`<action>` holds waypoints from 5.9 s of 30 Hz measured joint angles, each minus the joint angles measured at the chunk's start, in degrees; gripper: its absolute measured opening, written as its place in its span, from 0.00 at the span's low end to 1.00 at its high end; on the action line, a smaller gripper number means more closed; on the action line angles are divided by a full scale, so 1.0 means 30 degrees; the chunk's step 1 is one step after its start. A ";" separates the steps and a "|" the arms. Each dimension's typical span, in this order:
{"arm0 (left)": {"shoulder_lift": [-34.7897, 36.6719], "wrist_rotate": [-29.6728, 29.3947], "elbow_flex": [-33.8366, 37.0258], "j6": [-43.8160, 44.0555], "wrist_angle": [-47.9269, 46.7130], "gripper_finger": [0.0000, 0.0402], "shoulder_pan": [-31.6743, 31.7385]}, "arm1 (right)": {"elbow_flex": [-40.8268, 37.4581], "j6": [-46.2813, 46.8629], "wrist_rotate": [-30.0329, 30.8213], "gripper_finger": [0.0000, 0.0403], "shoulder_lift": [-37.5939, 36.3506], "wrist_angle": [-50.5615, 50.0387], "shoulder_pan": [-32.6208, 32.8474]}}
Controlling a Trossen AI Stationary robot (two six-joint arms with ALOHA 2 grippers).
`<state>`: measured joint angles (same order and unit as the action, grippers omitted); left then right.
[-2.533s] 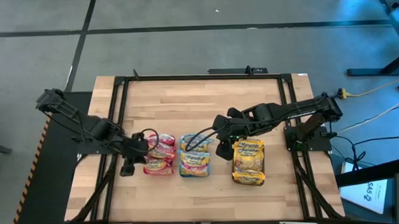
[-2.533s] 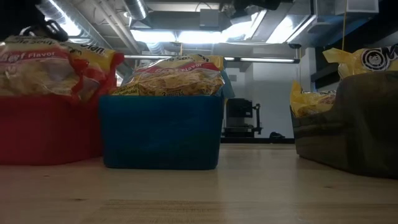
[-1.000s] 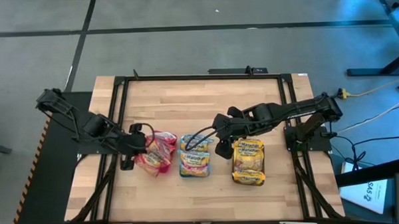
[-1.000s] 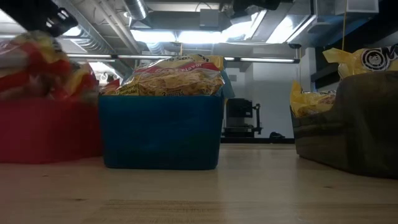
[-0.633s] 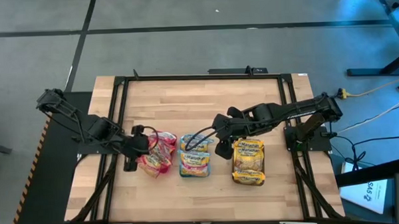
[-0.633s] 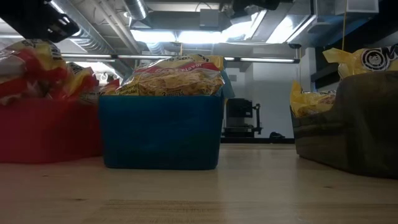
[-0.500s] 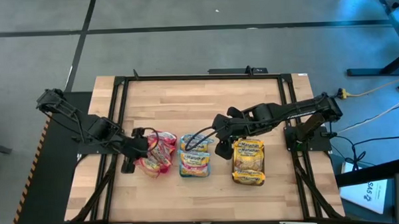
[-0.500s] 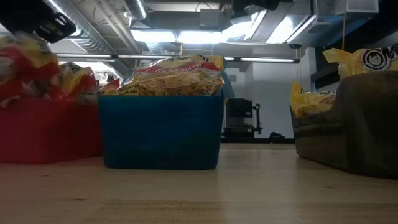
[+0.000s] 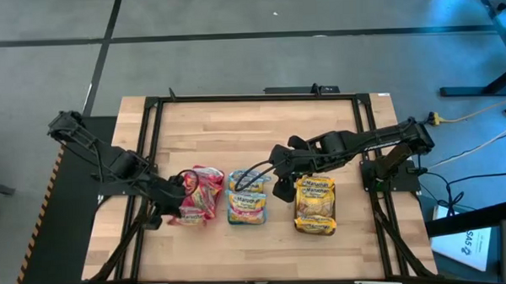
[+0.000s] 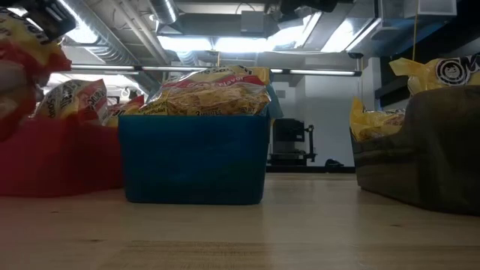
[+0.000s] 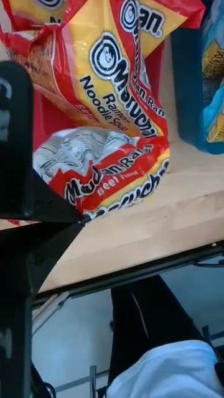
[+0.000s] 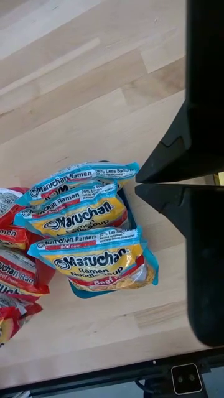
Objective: Sort Maruchan noodles
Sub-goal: Remove the red noodle from the red bin, then adjust the red noodle packs in the red bin
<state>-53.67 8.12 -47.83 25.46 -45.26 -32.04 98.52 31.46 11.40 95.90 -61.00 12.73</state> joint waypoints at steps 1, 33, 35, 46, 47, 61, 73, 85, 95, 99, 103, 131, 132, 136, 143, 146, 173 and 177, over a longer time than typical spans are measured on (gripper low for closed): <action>-0.0016 0.0007 0.0000 0.0166 0.0032 0.00 -0.0071 | 0.0000 0.0000 0.0000 0.04 0.0000 0.0004 0.0000; -0.2972 -0.1015 0.0007 0.0841 0.0742 0.16 -0.0560 | 0.0000 0.0448 -0.2957 0.04 -0.0004 0.1574 0.0000; -0.2554 -0.1089 -0.0007 0.0841 -0.0378 0.16 -0.0210 | 0.0000 0.0414 -0.2543 0.04 0.0000 0.1570 -0.0043; 0.2299 -0.6045 -0.1733 0.0836 -0.5464 0.16 0.1505 | 0.0014 -0.4082 -0.5078 0.04 0.2451 1.0037 -0.0270; 0.2944 -0.6528 -0.1803 0.0946 -0.6251 0.16 0.1498 | 0.0015 -0.4097 -0.5042 0.04 0.2632 1.0473 -0.0257; 0.7118 -0.8044 -0.1770 0.3845 -0.7537 0.15 0.1498 | 0.0015 -0.2398 -0.7476 0.35 0.6140 1.8480 -0.0898; 0.7162 -0.7831 -0.1763 0.2211 -0.7835 0.15 0.1490 | 0.5681 -0.3410 -0.6307 0.54 0.8666 1.7820 -0.2154; 0.8021 -0.7887 -0.1756 0.1941 -0.9851 0.15 0.1490 | 1.1096 -0.2975 -0.7357 0.50 1.1434 0.9512 -0.2885; 0.8329 -0.8042 -0.1756 0.1941 -0.9305 0.15 0.1490 | 1.1067 -0.3105 -0.7316 0.54 1.3106 1.0186 -0.2871; 0.8298 -0.8050 -0.1756 0.1941 -0.9295 0.15 0.1498 | 1.1067 -0.3117 -0.6972 0.54 1.3521 1.0096 -0.2885; 0.8303 -0.8047 -0.1756 0.1948 -0.9274 0.15 0.1498 | 1.1067 -0.3089 -0.6938 0.54 1.4129 1.0153 -0.2885; 0.8291 -0.8050 -0.1756 0.1963 -0.9179 0.15 0.1498 | 1.0987 -0.3300 -0.5472 0.35 1.4353 0.9444 -0.2885; 0.8291 -0.8050 -0.1756 0.1963 -0.9179 0.15 0.1494 | 1.0987 -0.3300 -0.5472 0.35 1.4353 0.9417 -0.2885; 0.8291 -0.8049 -0.1756 0.1971 -0.9179 0.15 0.1497 | 1.0987 -0.3297 -0.5319 0.37 1.4436 0.9529 -0.2885; 0.8291 -0.8050 -0.1756 0.1985 -0.9142 0.15 0.1490 | 1.1001 -0.2914 -0.5333 0.38 1.4965 1.0330 -0.2885; 0.8291 -0.8049 -0.1756 0.1992 -0.9117 0.15 0.1490 | 1.1001 -0.2914 -0.5311 0.38 1.4979 1.0337 -0.2885; 0.8284 -0.8042 -0.1756 0.1941 -0.9121 0.15 0.1490 | 1.1260 -0.3143 -0.6348 0.01 1.4979 1.1436 -0.2922; 0.8286 -0.8042 -0.1756 0.1936 -0.9121 0.15 0.1490 | 1.1755 -0.3683 -0.6486 0.00 1.4972 1.1348 -0.2922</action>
<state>-28.81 -16.01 -53.10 31.27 -72.62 -27.57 133.78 20.42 -8.06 140.81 -26.96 3.97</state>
